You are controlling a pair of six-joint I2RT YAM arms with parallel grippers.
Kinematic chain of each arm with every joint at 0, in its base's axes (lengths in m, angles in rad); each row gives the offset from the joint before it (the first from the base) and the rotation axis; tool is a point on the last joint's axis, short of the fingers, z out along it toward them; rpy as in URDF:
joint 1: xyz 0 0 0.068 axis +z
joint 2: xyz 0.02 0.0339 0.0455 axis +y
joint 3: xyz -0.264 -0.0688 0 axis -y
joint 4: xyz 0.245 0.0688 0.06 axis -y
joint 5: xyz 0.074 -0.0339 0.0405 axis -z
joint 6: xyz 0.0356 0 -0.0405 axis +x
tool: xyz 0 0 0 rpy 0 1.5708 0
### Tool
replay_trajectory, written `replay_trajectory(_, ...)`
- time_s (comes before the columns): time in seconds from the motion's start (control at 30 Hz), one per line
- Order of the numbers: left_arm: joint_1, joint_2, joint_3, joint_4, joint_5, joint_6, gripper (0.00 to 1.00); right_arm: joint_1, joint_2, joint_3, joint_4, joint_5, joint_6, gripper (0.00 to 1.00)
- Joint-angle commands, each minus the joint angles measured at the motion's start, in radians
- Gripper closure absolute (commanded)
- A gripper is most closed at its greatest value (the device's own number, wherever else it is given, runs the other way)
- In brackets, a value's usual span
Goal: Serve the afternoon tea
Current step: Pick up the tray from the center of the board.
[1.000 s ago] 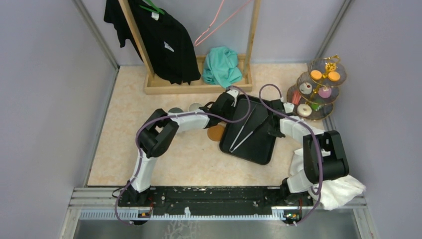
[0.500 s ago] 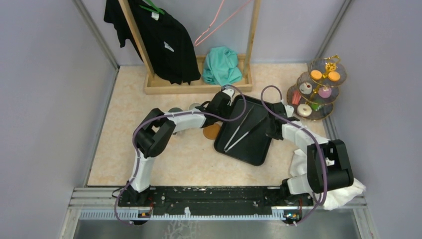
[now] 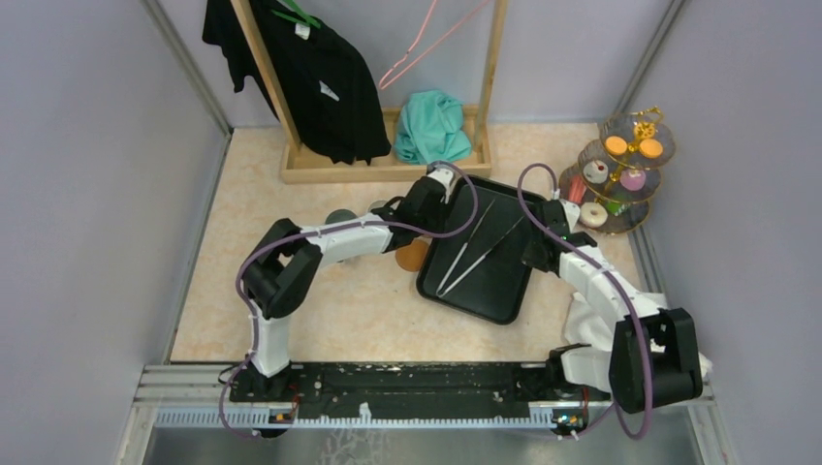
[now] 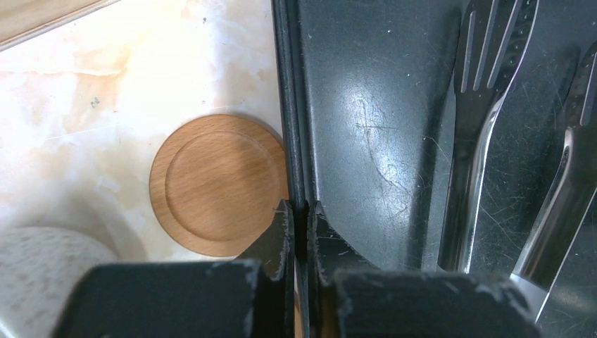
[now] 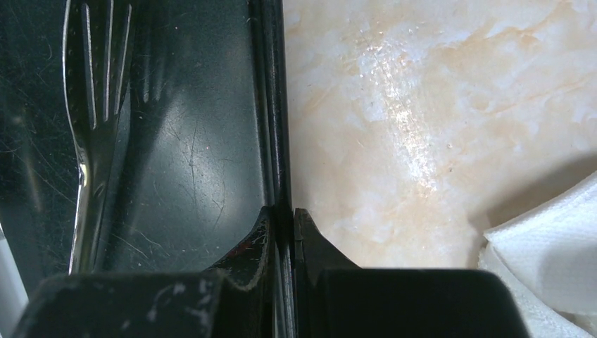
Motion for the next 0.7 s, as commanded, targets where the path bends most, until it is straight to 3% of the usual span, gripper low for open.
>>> replay_trajectory(0.0,-0.031,-0.093,-0.019,-0.014,-0.014,0.041,1.00,0.017,-0.058,0.071,0.039,0.067,-0.010,1.00)
replay_trajectory(0.4,-0.055,-0.273,-0.127,-0.089,-0.146,0.008,1.00,0.205,-0.025,0.234,-0.048,0.145,0.018,1.00)
replay_trajectory(0.67,-0.057,-0.410,-0.204,-0.175,-0.251,-0.054,1.00,0.344,0.115,0.393,-0.080,0.167,0.019,1.00)
